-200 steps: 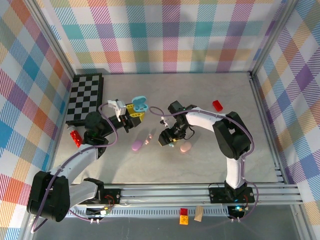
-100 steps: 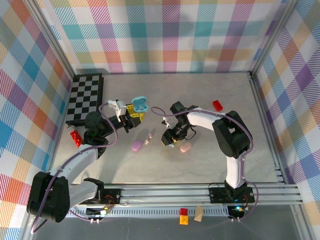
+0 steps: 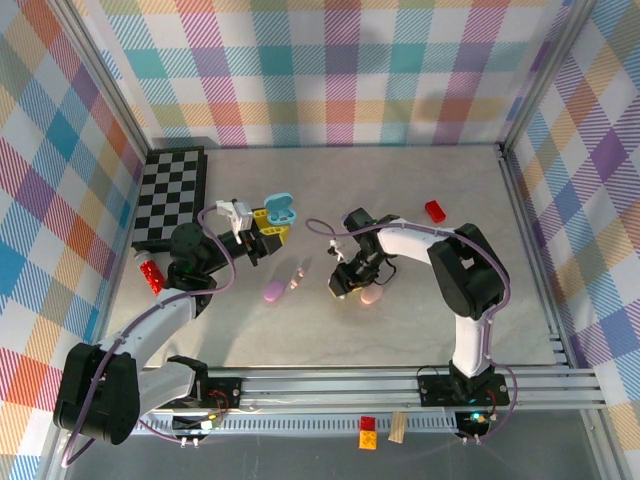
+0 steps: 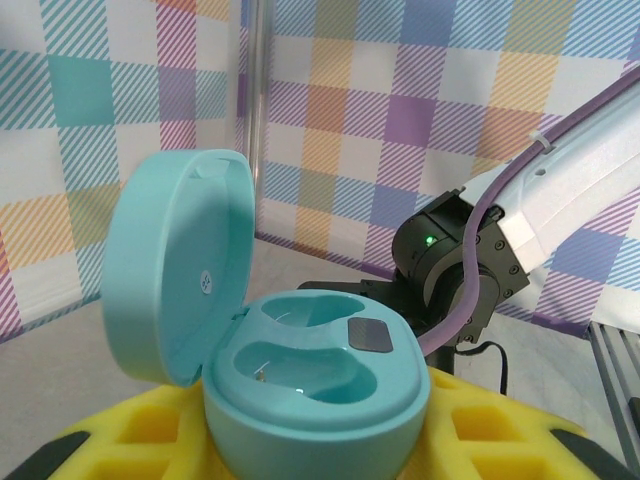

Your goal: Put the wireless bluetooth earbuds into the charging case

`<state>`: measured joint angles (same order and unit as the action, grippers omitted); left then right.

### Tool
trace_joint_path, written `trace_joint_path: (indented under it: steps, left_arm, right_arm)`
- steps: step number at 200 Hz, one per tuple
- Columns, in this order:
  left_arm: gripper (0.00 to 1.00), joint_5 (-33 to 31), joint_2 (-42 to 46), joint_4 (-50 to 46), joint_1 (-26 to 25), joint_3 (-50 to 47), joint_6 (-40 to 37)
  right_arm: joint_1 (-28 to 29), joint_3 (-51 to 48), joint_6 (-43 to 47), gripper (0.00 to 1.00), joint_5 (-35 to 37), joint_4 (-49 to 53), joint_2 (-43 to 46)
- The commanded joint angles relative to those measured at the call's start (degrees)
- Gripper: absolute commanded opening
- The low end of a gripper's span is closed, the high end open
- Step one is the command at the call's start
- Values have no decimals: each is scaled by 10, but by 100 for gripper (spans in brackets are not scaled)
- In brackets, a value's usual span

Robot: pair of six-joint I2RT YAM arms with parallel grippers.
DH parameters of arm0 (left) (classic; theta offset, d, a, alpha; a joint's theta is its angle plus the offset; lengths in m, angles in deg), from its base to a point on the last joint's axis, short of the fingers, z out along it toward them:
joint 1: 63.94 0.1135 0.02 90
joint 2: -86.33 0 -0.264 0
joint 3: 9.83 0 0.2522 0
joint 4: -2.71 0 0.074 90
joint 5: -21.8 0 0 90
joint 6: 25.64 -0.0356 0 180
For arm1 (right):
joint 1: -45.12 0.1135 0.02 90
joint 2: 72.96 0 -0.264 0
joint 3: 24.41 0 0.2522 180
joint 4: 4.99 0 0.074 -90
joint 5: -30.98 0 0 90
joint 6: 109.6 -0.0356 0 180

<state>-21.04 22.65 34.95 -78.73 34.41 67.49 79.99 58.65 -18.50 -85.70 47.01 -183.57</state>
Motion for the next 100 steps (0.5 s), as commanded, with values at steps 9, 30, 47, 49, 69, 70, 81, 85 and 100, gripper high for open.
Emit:
trace_joint_path:
  steps: [9,30,47,49,69,70,81,85,100]
  left_arm:
    - [37,18,-3,17,7,14,-3]
    - [37,19,0,12,7,15,-4]
    - [37,20,1,10,7,16,-4]
    - [37,20,1,10,8,16,-5]
    - [37,20,2,9,7,15,-5]
    - [37,20,3,10,8,15,-5]
    - [37,20,3,9,7,15,-4]
    - [37,20,3,10,7,15,-5]
    - [37,20,3,9,7,15,-4]
  right_arm:
    - [-4,-2,-3,42,-8,8,3]
    - [-3,3,-12,39,-9,1,-3]
    - [-3,6,-20,36,-6,-3,-9]
    - [-3,6,-21,35,-6,-3,-10]
    - [-3,5,-34,32,-10,-9,-16]
    - [-3,4,-35,32,-9,-10,-17]
    - [-3,0,-41,31,-9,-14,-18]
    - [-3,-1,-43,31,-9,-15,-18]
    - [-3,-5,-53,27,-3,-18,-19]
